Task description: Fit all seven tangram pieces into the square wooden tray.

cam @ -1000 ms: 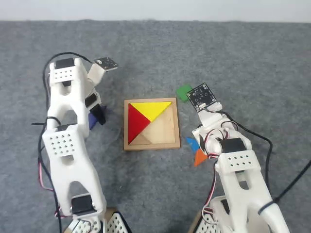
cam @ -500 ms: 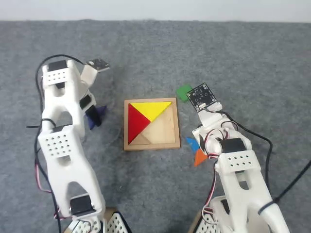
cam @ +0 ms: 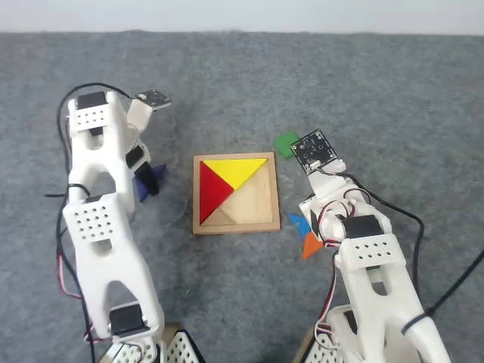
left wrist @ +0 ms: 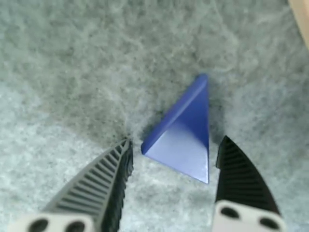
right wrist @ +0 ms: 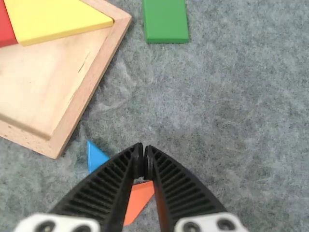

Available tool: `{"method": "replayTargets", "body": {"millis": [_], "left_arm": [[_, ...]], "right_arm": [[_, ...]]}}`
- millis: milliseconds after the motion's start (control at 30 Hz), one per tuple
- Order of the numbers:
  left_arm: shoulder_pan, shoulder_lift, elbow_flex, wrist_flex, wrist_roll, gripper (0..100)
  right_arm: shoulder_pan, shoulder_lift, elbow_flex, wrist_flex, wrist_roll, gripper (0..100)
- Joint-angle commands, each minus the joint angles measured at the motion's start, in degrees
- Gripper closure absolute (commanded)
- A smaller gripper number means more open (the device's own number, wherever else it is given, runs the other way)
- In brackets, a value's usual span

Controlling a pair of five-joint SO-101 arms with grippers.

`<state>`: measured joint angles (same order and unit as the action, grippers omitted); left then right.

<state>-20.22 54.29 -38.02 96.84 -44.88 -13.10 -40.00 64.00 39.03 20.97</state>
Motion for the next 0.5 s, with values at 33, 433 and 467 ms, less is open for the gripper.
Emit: {"method": "replayTargets", "body": {"millis": [33, 433, 467], "left_arm": [[-0.1, 0.8, -1.3, 1.5, 0.5, 79], [0.4, 0.6, -1.2, 3.6, -3.3, 85], [0.4, 0.6, -1.2, 3.6, -3.5, 85]], "right_arm": [[0.7, -2.8, -0.6, -1.0, 0.6, 98.2], [0.7, -2.8, -0.6, -1.0, 0.6, 98.2], [0.7, -2.8, -0.6, -1.0, 0.6, 98.2]]}}
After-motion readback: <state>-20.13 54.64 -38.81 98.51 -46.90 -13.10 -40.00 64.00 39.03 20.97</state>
